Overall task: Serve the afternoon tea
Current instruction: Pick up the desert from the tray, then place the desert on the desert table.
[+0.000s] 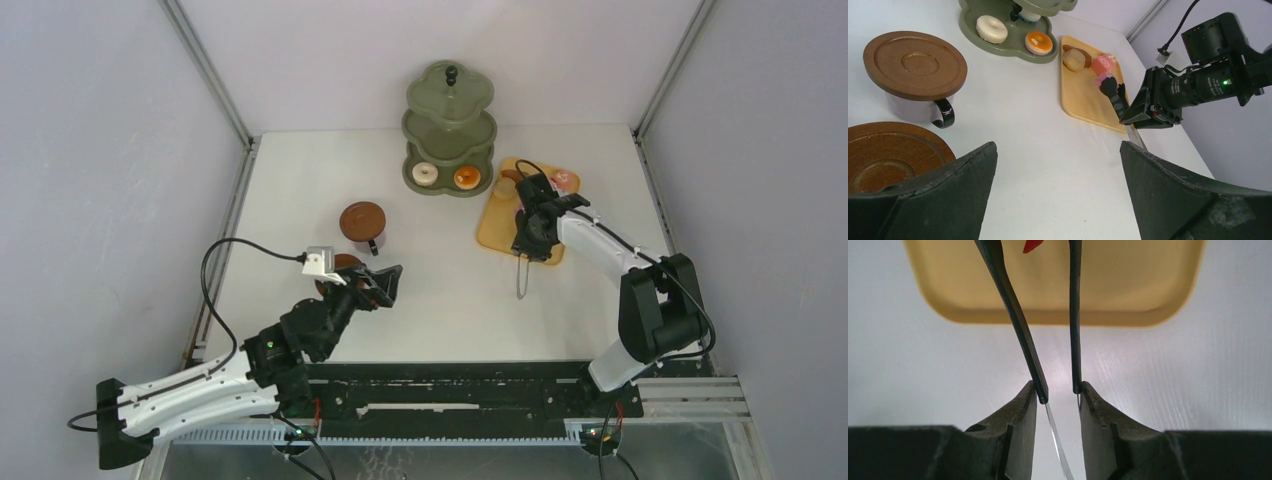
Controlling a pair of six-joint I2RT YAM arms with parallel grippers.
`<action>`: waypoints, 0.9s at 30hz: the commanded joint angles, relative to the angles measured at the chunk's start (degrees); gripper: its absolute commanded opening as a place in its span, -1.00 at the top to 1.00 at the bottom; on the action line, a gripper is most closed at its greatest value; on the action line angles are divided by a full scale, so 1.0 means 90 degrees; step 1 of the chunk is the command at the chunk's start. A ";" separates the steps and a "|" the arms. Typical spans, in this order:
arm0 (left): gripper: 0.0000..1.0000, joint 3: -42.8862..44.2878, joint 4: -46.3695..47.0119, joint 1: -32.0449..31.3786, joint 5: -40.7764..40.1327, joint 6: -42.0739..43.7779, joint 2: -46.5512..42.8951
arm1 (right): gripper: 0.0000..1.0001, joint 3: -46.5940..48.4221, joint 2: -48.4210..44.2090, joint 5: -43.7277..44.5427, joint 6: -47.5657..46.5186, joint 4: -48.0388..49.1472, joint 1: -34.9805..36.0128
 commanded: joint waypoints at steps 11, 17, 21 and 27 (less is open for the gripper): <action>-0.94 0.0312 -0.0174 -0.0017 -0.0530 0.0055 -0.0007 | 0.38 0.1705 -0.0157 0.0440 -0.0247 -0.0715 0.1066; -0.94 0.0329 -0.0276 -0.0018 -0.0764 0.0140 -0.0023 | 0.44 0.2953 0.0374 0.0578 -0.0300 -0.1096 0.1611; -0.95 0.0361 -0.0317 -0.0010 -0.0827 0.0200 -0.0033 | 0.44 0.3671 0.0888 0.0605 -0.0344 -0.1338 0.1809; -0.97 0.0376 -0.0345 0.0005 -0.0873 0.0313 -0.0064 | 0.44 0.4549 0.1520 0.0598 -0.0420 -0.1537 0.1967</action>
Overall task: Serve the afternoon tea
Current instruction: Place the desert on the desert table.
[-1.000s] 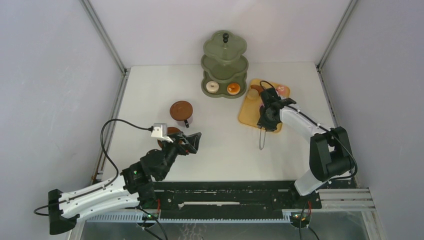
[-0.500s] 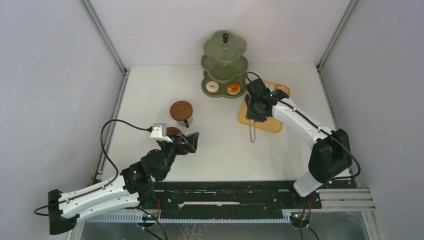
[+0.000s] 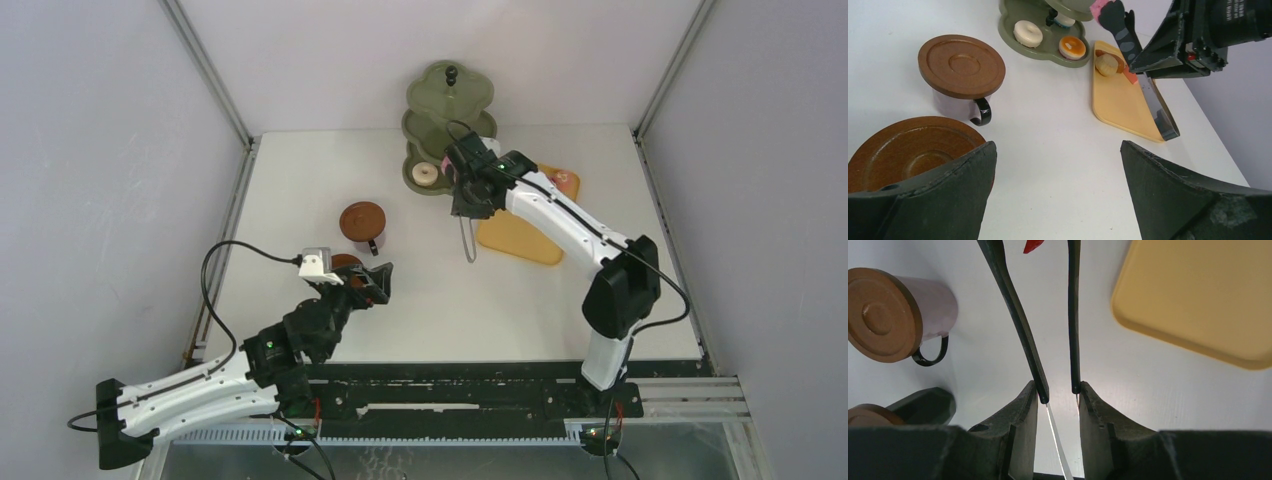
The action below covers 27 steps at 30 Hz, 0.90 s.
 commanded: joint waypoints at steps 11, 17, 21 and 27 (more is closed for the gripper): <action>-0.98 0.0351 0.0017 0.0102 -0.0138 0.0288 -0.0142 | 0.44 0.2785 0.1681 0.0165 -0.0357 -0.0904 0.0131; -0.98 0.0316 0.0016 0.0110 -0.0104 0.0288 -0.0168 | 0.45 0.4004 0.2528 0.0008 -0.0415 -0.1236 0.0038; -0.98 0.0282 0.0060 0.0117 -0.0057 0.0271 -0.0171 | 0.45 0.4510 0.2908 -0.0105 -0.0423 -0.1315 -0.0060; -0.98 0.0175 0.0145 0.0123 -0.0016 0.0232 -0.0215 | 0.46 0.4583 0.3080 -0.0147 -0.0505 -0.1015 -0.0181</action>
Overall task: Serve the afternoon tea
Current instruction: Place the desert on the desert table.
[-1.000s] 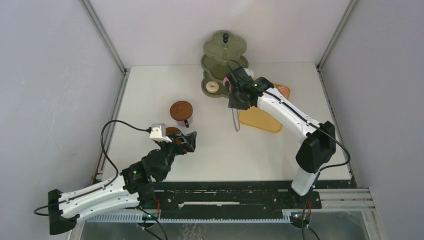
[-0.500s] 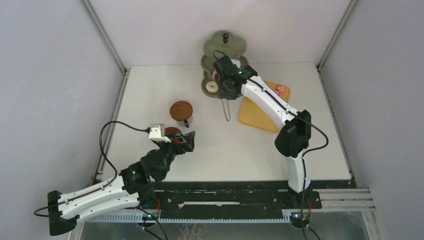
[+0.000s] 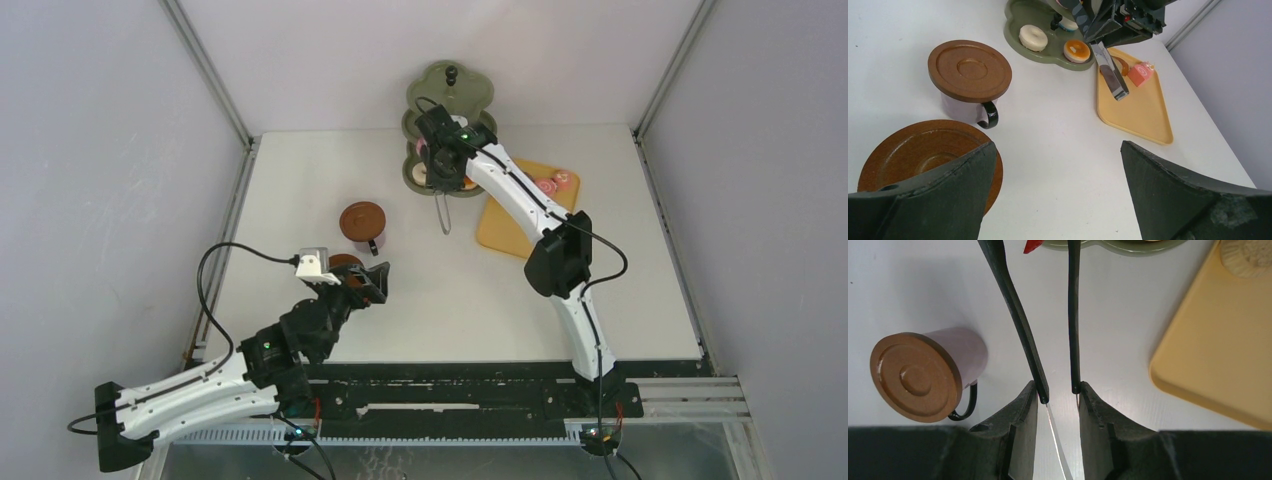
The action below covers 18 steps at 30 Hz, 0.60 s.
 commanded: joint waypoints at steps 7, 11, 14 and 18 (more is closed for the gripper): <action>-0.98 0.0037 0.0443 0.0051 0.0029 0.0057 0.0043 | 0.47 0.0692 0.0203 -0.0010 -0.0291 0.0397 -0.0224; -0.98 -0.0005 0.0553 0.0056 -0.0014 0.0099 0.0183 | 0.48 0.0693 0.0276 -0.0084 -0.0344 0.0562 -0.0284; -0.98 -0.0022 0.0655 0.0102 -0.0056 0.0159 0.0287 | 0.48 0.0773 0.0389 -0.0184 -0.0362 0.0660 -0.0373; -0.99 -0.0142 0.0885 0.0152 -0.0119 0.0212 0.0320 | 0.49 0.1028 0.0568 -0.0200 -0.0434 0.0749 -0.0434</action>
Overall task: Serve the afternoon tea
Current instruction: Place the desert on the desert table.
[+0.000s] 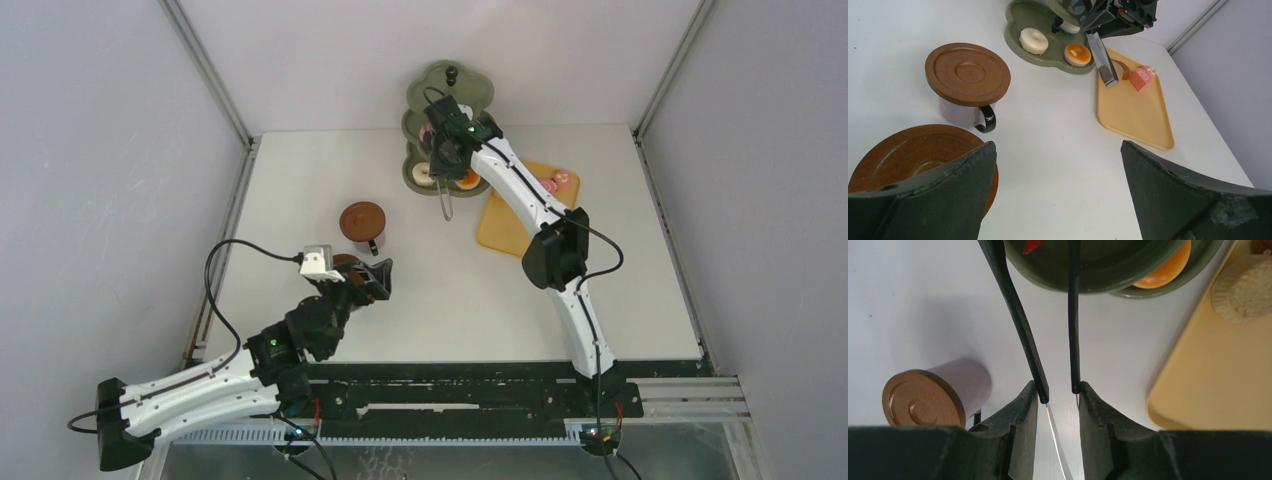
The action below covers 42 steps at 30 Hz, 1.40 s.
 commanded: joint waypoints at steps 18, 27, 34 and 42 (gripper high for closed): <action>-0.99 -0.0371 0.0999 0.0406 0.0113 0.0223 0.0189 | -0.04 0.0592 0.0209 -0.0079 -0.0265 0.0708 -0.0179; -0.99 -0.0357 0.0973 0.0436 0.0153 0.0176 0.0184 | -0.15 0.0486 0.0177 -0.0166 -0.0240 0.0689 -0.0214; -0.99 -0.0284 0.0941 0.0450 0.0184 0.0124 0.0240 | -0.10 0.0290 0.0035 -0.0144 -0.0291 0.0718 -0.0223; -0.99 -0.0247 0.0778 0.0448 0.0204 -0.0021 0.0199 | 0.16 -0.0137 -0.0192 -0.0165 -0.0381 0.0796 -0.0163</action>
